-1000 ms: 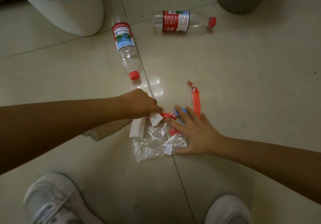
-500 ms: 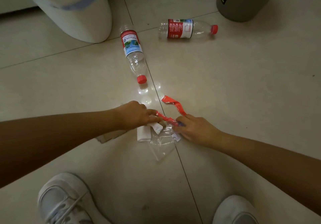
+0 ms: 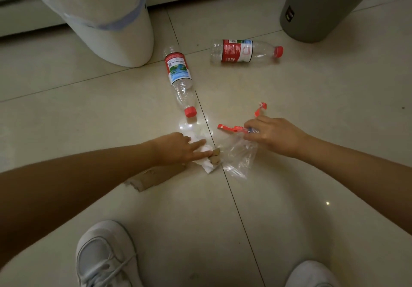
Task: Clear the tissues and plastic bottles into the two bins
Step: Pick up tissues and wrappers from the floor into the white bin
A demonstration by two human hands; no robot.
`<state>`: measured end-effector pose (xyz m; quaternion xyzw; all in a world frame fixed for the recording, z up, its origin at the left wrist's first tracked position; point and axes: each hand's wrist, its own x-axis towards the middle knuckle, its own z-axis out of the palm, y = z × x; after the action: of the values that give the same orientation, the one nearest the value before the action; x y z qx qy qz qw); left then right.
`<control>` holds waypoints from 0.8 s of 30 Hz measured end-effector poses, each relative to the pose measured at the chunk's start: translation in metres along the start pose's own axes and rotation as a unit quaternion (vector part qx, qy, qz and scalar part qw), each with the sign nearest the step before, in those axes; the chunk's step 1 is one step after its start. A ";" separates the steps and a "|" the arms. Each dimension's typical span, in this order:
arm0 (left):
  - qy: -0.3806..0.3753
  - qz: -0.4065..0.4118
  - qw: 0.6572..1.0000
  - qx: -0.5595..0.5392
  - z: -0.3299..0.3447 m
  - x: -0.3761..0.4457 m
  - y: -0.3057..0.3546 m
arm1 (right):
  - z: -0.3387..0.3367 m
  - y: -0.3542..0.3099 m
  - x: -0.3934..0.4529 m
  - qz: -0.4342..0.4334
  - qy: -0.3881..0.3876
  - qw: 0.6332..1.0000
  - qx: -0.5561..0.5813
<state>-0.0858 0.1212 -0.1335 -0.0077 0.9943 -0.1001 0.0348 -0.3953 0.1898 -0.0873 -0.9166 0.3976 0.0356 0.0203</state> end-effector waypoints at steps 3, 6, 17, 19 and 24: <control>0.001 -0.036 0.999 -0.033 0.007 0.015 0.009 | 0.001 -0.003 -0.002 0.004 -0.009 1.000 -0.005; -0.019 -0.039 0.998 -0.033 0.003 0.029 0.009 | 0.004 -0.005 -0.007 -0.004 -0.004 1.000 -0.005; 0.012 -0.043 0.999 0.023 -0.048 0.030 -0.047 | -0.031 0.010 -0.011 0.025 0.047 0.998 -0.043; 0.029 -0.066 0.997 0.038 -0.078 0.018 -0.078 | -0.044 0.017 0.003 0.040 0.073 0.995 -0.047; 0.082 -0.168 0.976 0.114 -0.139 -0.027 -0.152 | -0.082 0.030 0.058 0.086 0.177 0.979 -0.049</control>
<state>-0.0676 0.0004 0.0349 -0.1625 0.9604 -0.2173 -0.0638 -0.3736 0.1223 -0.0104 -0.8706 0.4702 -0.1063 -0.0984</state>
